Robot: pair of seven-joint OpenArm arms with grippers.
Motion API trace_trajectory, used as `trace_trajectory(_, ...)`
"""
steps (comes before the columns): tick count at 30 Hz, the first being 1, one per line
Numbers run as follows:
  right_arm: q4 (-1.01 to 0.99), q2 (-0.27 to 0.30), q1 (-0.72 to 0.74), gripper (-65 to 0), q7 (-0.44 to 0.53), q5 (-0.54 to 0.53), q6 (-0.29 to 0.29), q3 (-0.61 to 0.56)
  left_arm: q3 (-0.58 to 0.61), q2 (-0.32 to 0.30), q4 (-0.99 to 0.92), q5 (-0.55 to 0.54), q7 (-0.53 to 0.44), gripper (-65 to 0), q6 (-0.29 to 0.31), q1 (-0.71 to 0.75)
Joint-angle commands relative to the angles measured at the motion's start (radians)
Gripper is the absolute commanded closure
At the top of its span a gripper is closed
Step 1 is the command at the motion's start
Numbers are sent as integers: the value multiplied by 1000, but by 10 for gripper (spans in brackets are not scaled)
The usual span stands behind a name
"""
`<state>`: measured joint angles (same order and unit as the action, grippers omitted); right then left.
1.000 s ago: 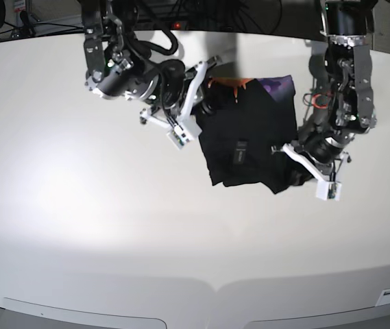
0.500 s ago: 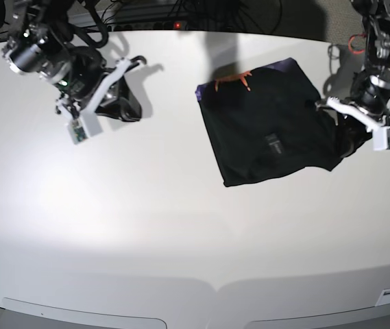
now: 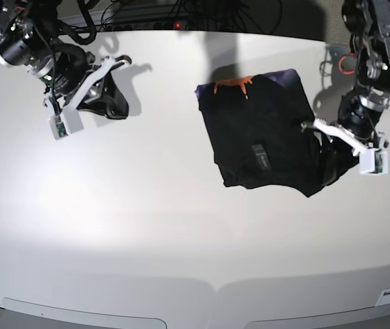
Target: Fold the T-shirt properly
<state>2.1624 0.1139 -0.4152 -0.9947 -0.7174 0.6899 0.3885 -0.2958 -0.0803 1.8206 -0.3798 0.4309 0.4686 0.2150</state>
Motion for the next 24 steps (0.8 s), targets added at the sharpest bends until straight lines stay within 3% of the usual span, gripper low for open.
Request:
trace_trajectory(1, 20, 5, 2, 0, 14, -23, 8, 4, -3, -6, -26, -3, -21, 0, -1, -32)
trace_trajectory(9, 20, 5, 2, 0, -14, -20, 8, 4, -3, -6, -285, 16, 14, -10, 5, -174)
trace_trajectory(12, 20, 5, 2, 0, -16, -20, 8, 4, -3, -8, -286, 47, 33, -260, 57, -184)
trace_trajectory(14, 20, 5, 2, 0, -20, -20, 8, 4, -3, -19, -286, 66, 40, -305, 58, -185)
trace_trajectory(20, 20, 5, 2, 0, -19, -20, 8, 4, -5, -109, -275, 50, 86, -295, 55, -184)
trace_trajectory(22, 20, 5, 2, 0, -22, -20, 8, 4, -5, -142, -252, -11, 178, -183, 55, -177)
trace_trajectory(24, 20, 5, 1, 0, -35, -20, 8, 4, -5, -174, -212, -108, 270, 0, 56, -148)
